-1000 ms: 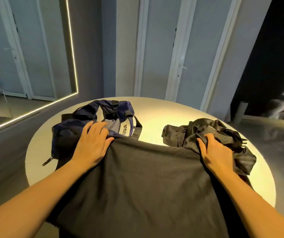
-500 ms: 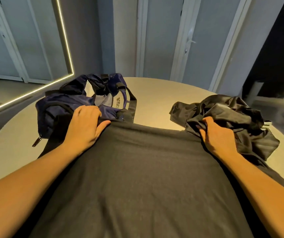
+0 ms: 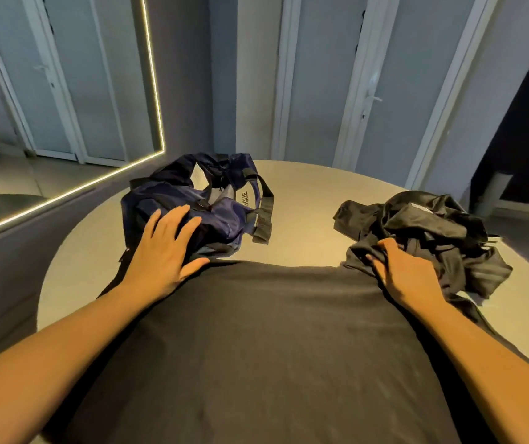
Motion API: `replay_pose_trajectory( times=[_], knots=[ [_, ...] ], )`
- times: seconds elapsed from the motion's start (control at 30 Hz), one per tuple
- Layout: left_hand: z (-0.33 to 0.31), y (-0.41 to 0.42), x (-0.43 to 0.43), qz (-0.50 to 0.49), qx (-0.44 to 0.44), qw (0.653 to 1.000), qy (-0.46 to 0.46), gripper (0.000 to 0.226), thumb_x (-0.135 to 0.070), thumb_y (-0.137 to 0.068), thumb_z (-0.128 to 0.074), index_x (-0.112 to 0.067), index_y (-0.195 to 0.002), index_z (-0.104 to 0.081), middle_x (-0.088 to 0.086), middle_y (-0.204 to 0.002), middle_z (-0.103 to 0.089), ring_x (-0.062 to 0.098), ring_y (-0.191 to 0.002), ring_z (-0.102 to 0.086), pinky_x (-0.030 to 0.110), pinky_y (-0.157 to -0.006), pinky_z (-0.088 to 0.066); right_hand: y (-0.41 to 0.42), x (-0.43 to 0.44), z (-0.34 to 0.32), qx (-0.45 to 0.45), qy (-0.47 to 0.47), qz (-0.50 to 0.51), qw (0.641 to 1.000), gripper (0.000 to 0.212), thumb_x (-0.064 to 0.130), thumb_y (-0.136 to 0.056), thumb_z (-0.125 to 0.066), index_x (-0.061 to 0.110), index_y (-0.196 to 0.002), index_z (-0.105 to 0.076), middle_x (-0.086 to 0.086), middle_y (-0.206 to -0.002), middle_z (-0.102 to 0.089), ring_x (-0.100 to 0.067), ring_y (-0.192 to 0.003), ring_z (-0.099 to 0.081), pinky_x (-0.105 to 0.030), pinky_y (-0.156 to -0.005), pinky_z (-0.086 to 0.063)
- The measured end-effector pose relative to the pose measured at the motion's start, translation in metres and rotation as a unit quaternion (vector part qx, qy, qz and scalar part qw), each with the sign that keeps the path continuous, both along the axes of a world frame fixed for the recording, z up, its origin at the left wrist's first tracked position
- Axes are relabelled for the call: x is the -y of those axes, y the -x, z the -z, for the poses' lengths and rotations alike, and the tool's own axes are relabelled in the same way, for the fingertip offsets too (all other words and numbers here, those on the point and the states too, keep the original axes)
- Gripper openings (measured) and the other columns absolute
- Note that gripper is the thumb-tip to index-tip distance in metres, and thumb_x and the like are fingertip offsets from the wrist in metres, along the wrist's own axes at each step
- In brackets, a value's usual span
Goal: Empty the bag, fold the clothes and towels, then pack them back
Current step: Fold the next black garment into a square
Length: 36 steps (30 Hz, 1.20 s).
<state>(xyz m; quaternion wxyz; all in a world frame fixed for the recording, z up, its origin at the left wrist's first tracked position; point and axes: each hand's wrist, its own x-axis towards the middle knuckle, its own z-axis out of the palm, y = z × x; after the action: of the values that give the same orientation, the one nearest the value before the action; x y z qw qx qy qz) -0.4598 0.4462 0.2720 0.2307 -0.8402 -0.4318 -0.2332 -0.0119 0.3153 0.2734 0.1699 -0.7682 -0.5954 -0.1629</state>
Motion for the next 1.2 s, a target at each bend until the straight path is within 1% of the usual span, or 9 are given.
replay_pose_trajectory(
  times=[0.13,0.27,0.4,0.5,0.63,0.8,0.93,1.03,1.2],
  knots=[
    [0.002,0.026,0.018,-0.025,0.029,0.999,0.034,0.066,-0.056,-0.084,-0.074,-0.01,-0.129,-0.061,0.014,-0.127,-0.055,0.036,-0.114,-0.054,0.049,-0.101,-0.043,0.008,0.005,0.0,0.04,0.071,0.023,0.996,0.031,0.038,-0.101,-0.054,0.014,-0.119,-0.045,-0.008,-0.093,-0.057,-0.028,-0.072,-0.056,-0.042,-0.063,-0.052],
    [0.002,0.04,0.016,-0.025,0.031,0.991,0.129,0.049,-0.054,-0.087,-0.072,-0.019,-0.121,-0.068,0.003,-0.113,-0.064,0.027,-0.104,-0.059,0.042,-0.088,-0.047,0.04,0.003,-0.008,0.138,0.038,0.029,0.989,0.027,0.021,-0.086,-0.068,0.007,-0.107,-0.062,-0.016,-0.103,-0.058,-0.036,-0.085,-0.056,-0.042,-0.066,-0.044],
    [-0.012,0.052,0.011,-0.028,0.016,0.96,0.277,0.039,-0.042,-0.089,-0.066,-0.026,-0.124,-0.064,-0.002,-0.116,-0.064,0.022,-0.108,-0.059,0.037,-0.093,-0.047,0.089,0.002,-0.01,0.022,0.097,-0.137,0.985,0.028,0.037,-0.097,-0.058,0.015,-0.111,-0.067,-0.005,-0.112,-0.062,-0.029,-0.099,-0.058,-0.044,-0.084,-0.049],
    [-0.024,0.055,0.007,-0.035,0.013,0.937,0.347,0.016,-0.031,-0.089,-0.068,-0.029,-0.105,-0.065,-0.004,-0.105,-0.067,0.021,-0.099,-0.063,0.036,-0.089,-0.05,0.108,0.004,0.001,-0.052,0.156,-0.179,0.97,0.036,0.05,-0.099,-0.053,0.022,-0.118,-0.065,0.0,-0.114,-0.059,-0.022,-0.104,-0.055,-0.041,-0.09,-0.046],
    [-0.025,0.061,0.003,-0.038,0.019,0.928,0.369,0.01,-0.028,-0.092,-0.069,-0.028,-0.084,-0.062,-0.004,-0.087,-0.066,0.02,-0.084,-0.062,0.04,-0.083,-0.053,0.101,0.012,0.018,-0.035,0.07,-0.177,0.981,0.037,0.05,-0.09,-0.043,0.024,-0.101,-0.067,0.005,-0.094,-0.057,-0.017,-0.088,-0.051,-0.039,-0.083,-0.042],
    [-0.006,0.068,0.006,-0.006,0.065,0.961,0.267,0.016,-0.035,-0.096,-0.064,-0.027,-0.084,-0.056,-0.005,-0.084,-0.064,0.021,-0.078,-0.06,0.039,-0.071,-0.049,0.093,0.01,0.009,-0.009,0.06,-0.182,0.981,0.01,0.033,-0.085,-0.057,0.023,-0.083,-0.055,0.01,-0.067,-0.049,-0.014,-0.067,-0.044,-0.031,-0.076,-0.03],
    [0.006,0.067,-0.001,0.012,0.07,0.979,0.193,0.009,-0.03,-0.098,-0.064,-0.023,-0.093,-0.061,0.0,-0.092,-0.065,0.024,-0.086,-0.059,0.04,-0.077,-0.047,0.086,-0.007,0.006,-0.001,0.08,-0.189,0.979,0.023,0.034,-0.086,-0.053,0.019,-0.07,-0.047,0.002,-0.057,-0.043,-0.016,-0.058,-0.041,-0.018,-0.062,-0.021],
    [-0.001,0.067,-0.011,0.016,0.078,0.963,0.257,0.007,-0.022,-0.094,-0.065,-0.021,-0.092,-0.058,-0.001,-0.094,-0.061,0.023,-0.09,-0.057,0.04,-0.079,-0.048,0.078,-0.024,0.004,0.013,0.074,-0.182,0.98,0.027,0.035,-0.084,-0.053,0.017,-0.066,-0.047,-0.001,-0.055,-0.043,-0.019,-0.056,-0.04,-0.016,-0.061,-0.018],
    [-0.031,0.066,-0.02,-0.026,0.064,0.889,0.453,0.011,-0.012,-0.085,-0.069,-0.016,-0.088,-0.059,0.002,-0.085,-0.063,0.02,-0.079,-0.059,0.033,-0.071,-0.046,0.075,-0.036,0.003,0.022,0.062,-0.195,0.979,0.024,0.036,-0.079,-0.055,0.028,-0.063,-0.038,0.006,-0.053,-0.041,-0.016,-0.055,-0.04,-0.021,-0.061,-0.022]
  ],
)
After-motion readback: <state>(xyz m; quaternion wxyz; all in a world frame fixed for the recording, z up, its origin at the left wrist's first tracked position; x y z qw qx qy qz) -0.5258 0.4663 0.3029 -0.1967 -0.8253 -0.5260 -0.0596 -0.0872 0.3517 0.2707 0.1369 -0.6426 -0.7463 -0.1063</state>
